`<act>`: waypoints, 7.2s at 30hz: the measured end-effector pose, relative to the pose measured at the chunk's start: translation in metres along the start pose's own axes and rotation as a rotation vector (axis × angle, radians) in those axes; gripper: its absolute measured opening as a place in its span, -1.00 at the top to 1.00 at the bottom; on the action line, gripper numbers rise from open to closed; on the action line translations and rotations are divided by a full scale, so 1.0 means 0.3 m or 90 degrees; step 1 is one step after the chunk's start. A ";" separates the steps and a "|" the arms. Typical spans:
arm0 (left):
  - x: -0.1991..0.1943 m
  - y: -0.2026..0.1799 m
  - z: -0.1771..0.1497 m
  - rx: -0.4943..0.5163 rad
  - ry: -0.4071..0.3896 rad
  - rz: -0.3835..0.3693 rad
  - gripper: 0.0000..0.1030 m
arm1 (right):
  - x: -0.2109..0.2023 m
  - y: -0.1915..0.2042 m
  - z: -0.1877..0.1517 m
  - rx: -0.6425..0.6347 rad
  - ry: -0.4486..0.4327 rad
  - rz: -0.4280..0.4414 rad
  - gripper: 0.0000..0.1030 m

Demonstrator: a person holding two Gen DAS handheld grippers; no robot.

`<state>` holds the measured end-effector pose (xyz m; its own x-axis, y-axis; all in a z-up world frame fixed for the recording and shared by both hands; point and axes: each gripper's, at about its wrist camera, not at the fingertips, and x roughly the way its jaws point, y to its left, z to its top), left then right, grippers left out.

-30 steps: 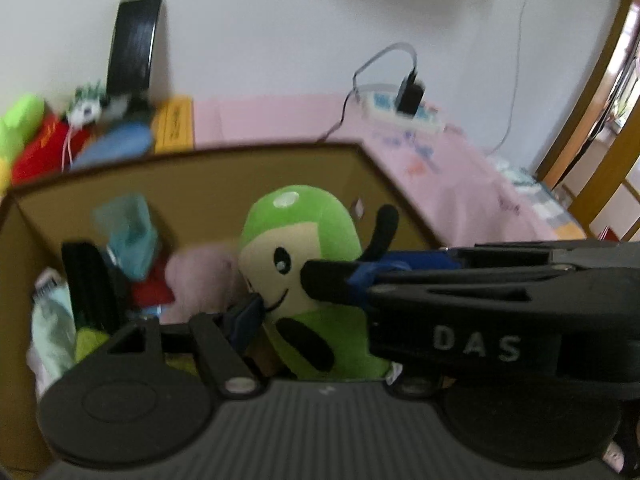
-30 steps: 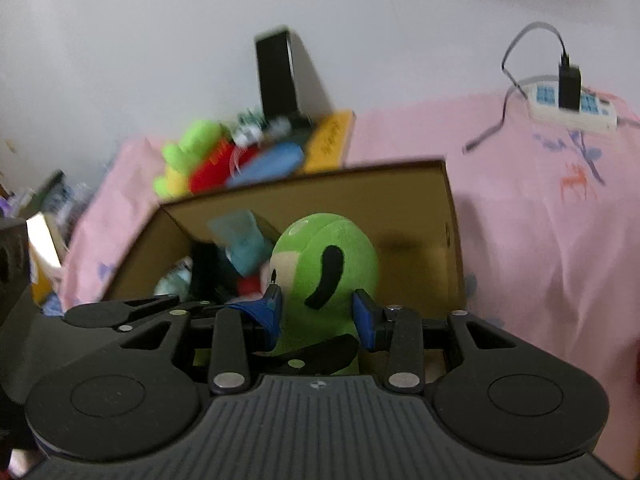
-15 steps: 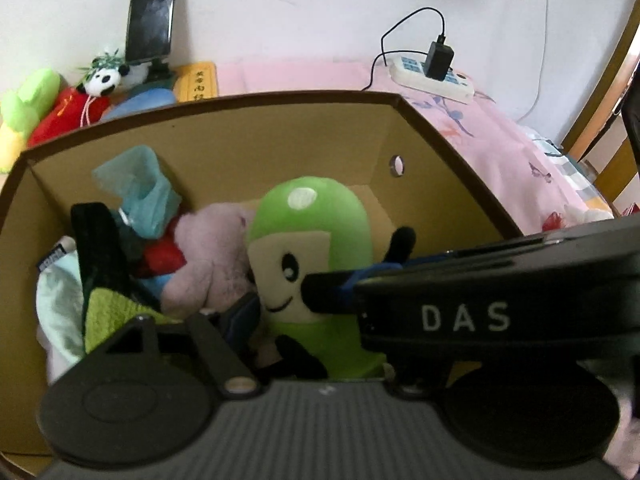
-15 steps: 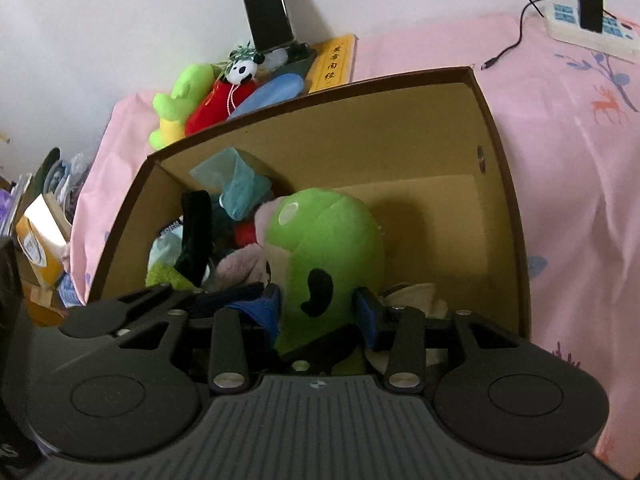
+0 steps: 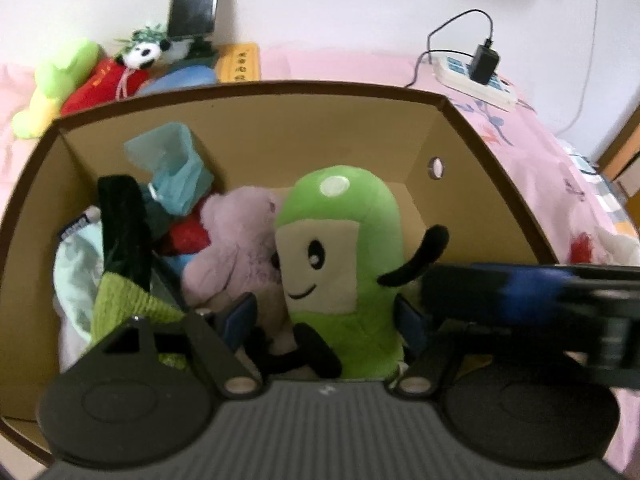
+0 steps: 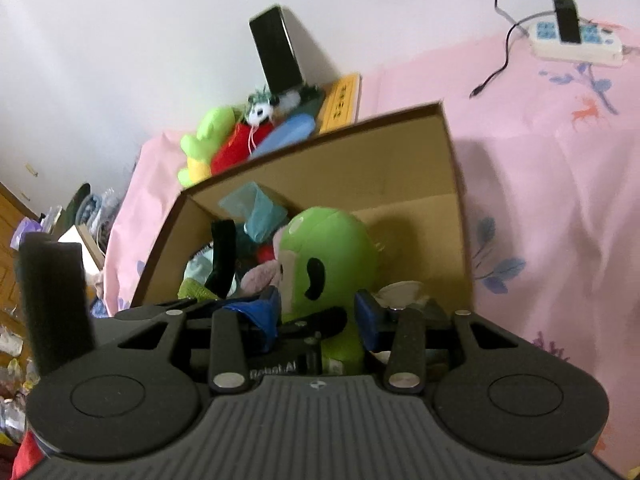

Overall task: Organize soft objects
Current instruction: 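Carry the green plush into the cardboard box and release it, then move the open right gripper back to the toy pile, then grasp the yellow-green fuzzy plush with the right gripper and lift, then carry the yellow plush into the cardboard box and release it, then return the right gripper to the pile and grasp the red mesh toy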

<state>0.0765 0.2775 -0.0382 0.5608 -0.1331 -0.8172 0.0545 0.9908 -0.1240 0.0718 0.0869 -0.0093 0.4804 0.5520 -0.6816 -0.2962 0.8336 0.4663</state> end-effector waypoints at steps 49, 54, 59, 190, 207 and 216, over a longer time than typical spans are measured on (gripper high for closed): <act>-0.193 -0.701 -0.219 0.070 -0.046 -0.043 -0.45 | -0.525 -0.577 -0.223 -0.017 -0.097 -0.021 0.49; -0.137 -0.799 -0.271 0.101 -0.008 -0.113 -0.45 | -0.582 -0.699 -0.267 0.025 -0.093 -0.068 0.49; -0.065 -0.887 -0.315 0.129 0.035 -0.152 -0.45 | -0.630 -0.801 -0.301 0.059 -0.091 -0.111 0.49; -0.236 -0.268 -0.101 0.103 -0.122 0.008 -0.26 | -0.181 -0.044 -0.130 -0.033 -0.145 -0.071 0.51; -0.245 -0.424 -0.244 0.149 -0.075 -0.017 -0.28 | -0.259 -0.167 -0.263 -0.004 -0.120 -0.092 0.51; -0.157 -0.600 -0.287 0.196 -0.026 -0.066 -0.30 | -0.351 -0.381 -0.323 0.068 -0.106 -0.146 0.51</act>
<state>-0.0308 0.1032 -0.0259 0.5723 -0.2381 -0.7847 0.3566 0.9340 -0.0234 -0.0249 -0.0644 -0.0453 0.6557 0.3311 -0.6786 -0.0803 0.9242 0.3734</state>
